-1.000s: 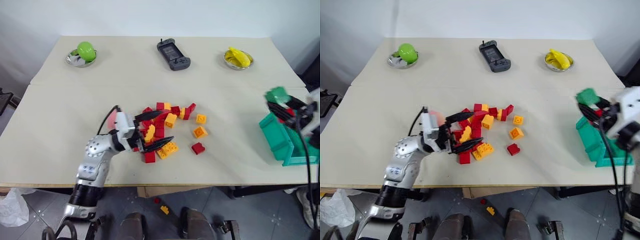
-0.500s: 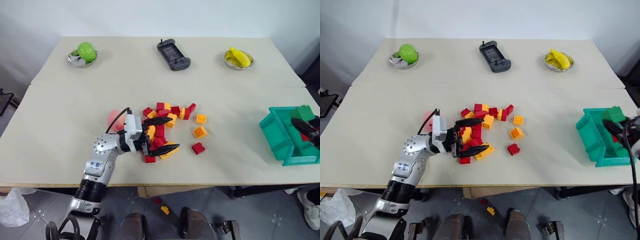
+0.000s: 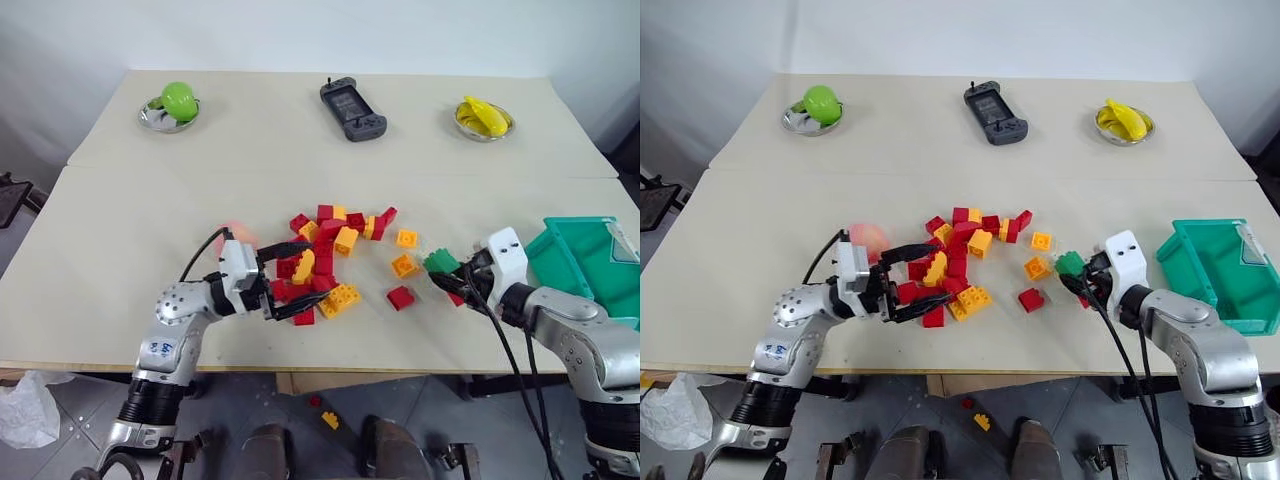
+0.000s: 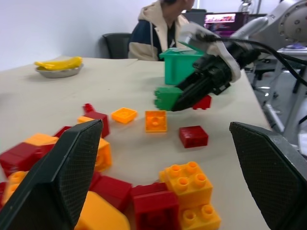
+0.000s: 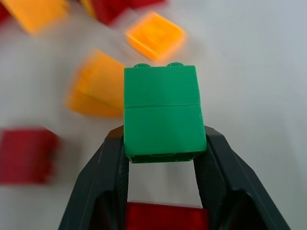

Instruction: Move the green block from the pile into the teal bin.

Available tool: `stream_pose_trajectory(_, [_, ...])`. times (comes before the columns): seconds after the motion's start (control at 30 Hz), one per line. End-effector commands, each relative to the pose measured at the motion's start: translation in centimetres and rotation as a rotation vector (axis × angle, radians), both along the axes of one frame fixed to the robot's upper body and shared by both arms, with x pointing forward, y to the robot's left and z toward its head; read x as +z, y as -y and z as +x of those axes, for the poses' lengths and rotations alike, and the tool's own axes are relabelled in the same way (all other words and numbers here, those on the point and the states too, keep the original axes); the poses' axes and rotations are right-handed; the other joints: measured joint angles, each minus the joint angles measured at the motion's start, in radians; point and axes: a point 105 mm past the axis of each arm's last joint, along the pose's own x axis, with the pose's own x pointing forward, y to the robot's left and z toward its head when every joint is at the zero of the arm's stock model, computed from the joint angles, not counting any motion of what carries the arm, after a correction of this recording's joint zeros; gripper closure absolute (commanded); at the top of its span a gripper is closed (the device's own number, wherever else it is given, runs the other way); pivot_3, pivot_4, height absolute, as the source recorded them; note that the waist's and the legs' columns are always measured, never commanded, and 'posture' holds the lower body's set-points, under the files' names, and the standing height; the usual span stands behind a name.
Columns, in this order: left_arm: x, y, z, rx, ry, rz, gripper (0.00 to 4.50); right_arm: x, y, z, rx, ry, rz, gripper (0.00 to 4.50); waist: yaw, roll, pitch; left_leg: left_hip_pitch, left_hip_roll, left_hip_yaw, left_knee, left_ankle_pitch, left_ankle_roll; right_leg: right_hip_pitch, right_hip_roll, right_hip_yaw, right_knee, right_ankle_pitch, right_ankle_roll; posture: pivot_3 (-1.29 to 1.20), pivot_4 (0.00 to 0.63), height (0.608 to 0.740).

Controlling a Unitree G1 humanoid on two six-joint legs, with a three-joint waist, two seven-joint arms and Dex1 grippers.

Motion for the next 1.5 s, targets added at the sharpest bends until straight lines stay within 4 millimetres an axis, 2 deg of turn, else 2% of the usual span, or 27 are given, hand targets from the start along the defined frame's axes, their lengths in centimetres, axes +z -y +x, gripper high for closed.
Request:
stream_pose_trajectory(0.03, [0.9,-0.2,-0.4,-0.004,0.038,-0.003,0.00,0.4,-0.5,-0.4,0.054,0.010,-0.006,2.07,0.000,0.000,0.000,0.000,0.000,0.000,0.000,0.000,0.000,0.000,0.000,0.000,0.000,0.000,0.000,0.00,0.150,0.740])
stream_pose_trajectory(0.2, [1.1,0.0,-0.3,-0.008,0.042,0.000,0.00,1.2,-0.6,0.0,0.127,0.024,-0.068,0.38,-0.001,0.000,0.000,0.000,0.000,0.000,0.000,0.000,0.000,0.000,0.000,0.000,0.000,0.000,0.000,0.00,0.150,0.740])
stream_pose_trajectory(0.4, [1.0,0.4,-0.4,-0.026,0.041,0.000,0.00,1.7,-0.2,1.7,0.132,0.016,-0.125,0.38,-0.002,0.000,0.000,0.000,0.000,0.000,0.000,0.000,0.000,0.000,0.000,0.000,0.000,0.000,0.000,0.00,0.150,0.740])
stream_pose_trajectory(0.5, [1.1,0.5,-0.4,-0.031,0.043,0.001,0.00,1.6,0.0,1.9,0.156,-0.025,-0.155,1.00,0.001,0.000,0.000,0.000,0.000,0.001,0.000,0.000,0.000,0.000,0.000,0.000,0.000,0.000,0.000,0.00,0.150,0.740])
stream_pose_trajectory(0.6, [1.1,0.5,-0.4,-0.032,0.045,0.001,0.00,2.1,0.2,1.9,0.164,-0.039,-0.161,1.94,0.000,0.000,0.000,0.000,0.000,0.001,0.000,0.000,0.000,0.000,0.000,0.000,0.000,0.000,0.000,0.00,0.150,0.740])
stream_pose_trajectory(0.7, [1.2,0.5,-0.4,-0.038,0.044,0.000,0.00,3.6,-0.1,1.5,0.191,-0.029,-0.133,2.97,-0.001,0.000,0.000,0.000,0.000,0.001,0.000,0.000,0.000,0.000,0.000,0.000,0.000,0.000,0.000,0.00,0.150,0.740])
stream_pose_trajectory(0.77, [1.3,0.6,-0.2,-0.037,0.050,-0.004,0.00,5.1,-0.4,1.5,0.200,0.028,-0.094,2.99,0.000,0.000,0.000,0.000,0.000,0.001,0.000,0.000,0.000,0.000,0.000,0.000,0.000,0.000,0.000,0.00,0.150,0.740])
stream_pose_trajectory(0.87, [1.6,1.2,-0.1,-0.061,0.054,-0.022,0.00,8.2,-0.1,1.0,0.232,0.206,-0.065,2.99,0.003,0.000,0.000,0.000,0.000,0.001,0.000,0.000,0.000,0.000,0.000,0.000,0.000,0.000,0.000,0.00,0.150,0.740])
stream_pose_trajectory(0.93, [1.7,2.0,-0.3,-0.101,0.051,-0.033,0.00,9.8,1.5,0.4,0.205,0.302,-0.071,2.99,0.006,0.000,0.000,0.000,0.000,0.000,0.000,0.000,0.000,0.000,0.000,0.000,-0.001,0.000,0.000,0.00,0.150,0.740])
stream_pose_trajectory(1.03, [1.6,3.7,-0.8,-0.198,0.064,-0.021,0.00,12.1,8.1,-1.4,-0.026,0.402,-0.127,2.99,0.021,0.000,0.000,0.000,0.000,0.000,0.000,0.000,0.000,0.001,0.000,-0.001,-0.001,0.000,0.001,0.00,0.150,0.740])
stream_pose_trajectory(1.13, [2.0,4.6,-0.7,-0.236,0.063,-0.040,0.00,12.7,13.2,-3.2,-0.233,0.398,-0.209,2.99,0.026,0.000,0.000,0.000,0.000,0.001,0.000,0.000,0.001,0.001,0.000,0.000,-0.002,0.001,0.001,0.00,0.150,0.740])
stream_pose_trajectory(1.2, [2.3,5.4,-0.7,-0.266,0.067,-0.052,0.00,12.4,17.1,-4.8,-0.390,0.365,-0.261,2.99,0.025,0.000,0.000,0.000,0.000,0.001,0.000,0.000,0.001,0.001,0.000,0.000,-0.002,0.001,0.001,0.00,0.150,0.740])
stream_pose_trajectory(1.23, [2.4,5.9,-0.8,-0.280,0.072,-0.056,0.00,12.1,18.4,-5.5,-0.445,0.349,-0.278,2.99,0.024,0.000,0.000,0.000,0.000,0.001,0.000,0.000,0.001,0.001,0.000,0.000,-0.001,0.001,0.001,0.00,0.150,0.740])
stream_pose_trajectory(1.33, [2.4,6.8,-0.9,-0.312,0.076,-0.060,0.00,10.5,20.3,-6.6,-0.524,0.287,-0.275,2.99,0.018,0.000,0.000,0.001,0.000,0.002,0.000,0.000,0.001,0.002,0.000,0.001,-0.001,0.001,0.001,0.00,0.150,0.740])
stream_pose_trajectory(1.47, [2.2,7.1,-0.7,-0.323,0.073,-0.046,0.00,8.9,19.7,-6.3,-0.495,0.235,-0.218,2.99,-0.006,0.002,-0.001,0.002,0.000,0.003,0.000,0.000,0.001,0.001,0.000,0.002,-0.001,0.001,0.001,0.00,0.150,0.740])
stream_pose_trajectory(1.5, [2.1,7.0,-0.5,-0.316,0.069,-0.039,0.00,8.6,19.4,-6.1,-0.485,0.226,-0.206,2.64,-0.009,0.002,-0.001,0.002,0.000,0.003,0.000,0.000,0.001,0.001,0.000,0.002,-0.001,0.001,0.001,0.00,0.150,0.740])
